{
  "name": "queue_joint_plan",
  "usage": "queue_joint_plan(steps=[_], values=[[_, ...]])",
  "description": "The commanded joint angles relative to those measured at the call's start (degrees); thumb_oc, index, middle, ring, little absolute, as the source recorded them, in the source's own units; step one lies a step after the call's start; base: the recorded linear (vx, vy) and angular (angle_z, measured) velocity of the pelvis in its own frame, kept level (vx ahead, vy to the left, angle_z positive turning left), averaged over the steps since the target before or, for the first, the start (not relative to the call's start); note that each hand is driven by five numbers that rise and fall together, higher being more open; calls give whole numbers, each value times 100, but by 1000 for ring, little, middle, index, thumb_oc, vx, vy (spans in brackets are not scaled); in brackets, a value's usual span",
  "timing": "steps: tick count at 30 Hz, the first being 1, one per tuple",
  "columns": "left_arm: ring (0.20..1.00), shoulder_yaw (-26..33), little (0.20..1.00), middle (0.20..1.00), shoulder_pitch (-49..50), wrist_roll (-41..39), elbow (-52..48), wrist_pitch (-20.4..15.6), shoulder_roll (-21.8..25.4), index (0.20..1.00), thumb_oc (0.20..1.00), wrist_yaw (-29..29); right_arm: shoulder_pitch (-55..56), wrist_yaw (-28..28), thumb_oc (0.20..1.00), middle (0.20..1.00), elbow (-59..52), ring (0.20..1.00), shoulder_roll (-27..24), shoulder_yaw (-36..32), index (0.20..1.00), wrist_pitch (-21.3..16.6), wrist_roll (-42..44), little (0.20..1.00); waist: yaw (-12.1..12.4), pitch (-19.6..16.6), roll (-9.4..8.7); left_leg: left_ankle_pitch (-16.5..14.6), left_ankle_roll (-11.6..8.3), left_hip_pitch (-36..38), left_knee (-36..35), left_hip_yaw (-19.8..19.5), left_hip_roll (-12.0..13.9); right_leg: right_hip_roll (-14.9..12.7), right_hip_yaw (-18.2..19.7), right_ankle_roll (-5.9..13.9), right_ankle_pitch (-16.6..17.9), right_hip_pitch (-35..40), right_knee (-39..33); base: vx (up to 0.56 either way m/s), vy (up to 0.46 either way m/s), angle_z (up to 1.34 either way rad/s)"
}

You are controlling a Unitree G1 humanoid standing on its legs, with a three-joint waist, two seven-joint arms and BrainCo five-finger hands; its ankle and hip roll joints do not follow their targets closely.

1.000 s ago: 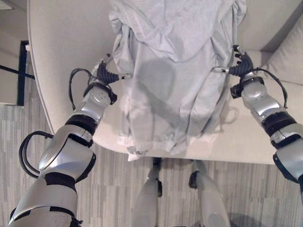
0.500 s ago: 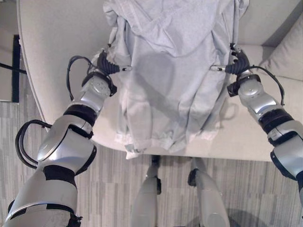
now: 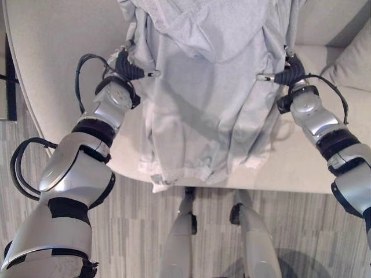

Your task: Hang the clothes on the sofa on the clothes rack.

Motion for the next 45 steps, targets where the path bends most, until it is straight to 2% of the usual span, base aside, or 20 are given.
queue_joint_plan(steps=[1,21,22,23,24,25,32,45], values=[[1000,-217,1000,1000,-549,-11,316,-38,144,1000,1000,146,-501,-83,1000,1000,45,1000,250,-99,1000,-256,196,1000,109,-62,85,653,-308,191,-569,232,51,-224,201,1305,-42,136,76,0,0,0],[1000,-278,1000,1000,-645,-104,260,-37,-28,1000,1000,197,-762,-117,1000,1000,-82,1000,455,153,1000,-282,208,1000,97,-25,43,648,-291,185,-569,266,30,-233,213,1305,-15,111,76,0,0,0],[790,-294,790,790,-661,-126,271,-48,-48,790,790,181,-801,-111,592,592,-79,592,476,191,592,-281,185,592,95,-22,33,645,-291,185,-569,267,30,-234,214,1305,-11,109,76,0,0,0],[432,-303,432,432,-669,-133,277,-44,-60,432,432,170,-817,-116,200,200,-85,200,483,202,200,-274,175,200,88,-23,26,645,-291,187,-569,264,31,-233,211,1305,-7,104,76,0,0,0],[275,-304,275,275,-670,-133,277,-44,-60,275,275,170,-817,-116,200,200,-85,200,483,202,200,-274,175,200,88,-23,26,645,-291,187,-569,264,31,-233,211,1305,-7,104,76,0,0,0],[200,-301,200,200,-688,-184,299,-59,-66,200,200,150,-847,-120,200,200,-143,200,497,230,200,-301,189,200,79,-25,9,646,-291,185,-569,266,41,-237,209,1305,-3,92,76,0,0,0],[200,-182,200,200,-620,-193,278,-73,-23,200,200,211,-900,-217,200,200,-622,200,336,220,200,-432,100,200,38,-32,-53,628,-290,218,-569,275,51,-230,225,1305,-8,123,76,0,0,0],[200,-13,200,200,-471,-91,-5,-68,71,200,200,358,-592,-354,200,200,-1233,200,-33,-119,200,-504,-78,200,80,-37,-24,577,-302,428,-569,276,86,-255,196,1305,-49,330,76,0,0,0]])
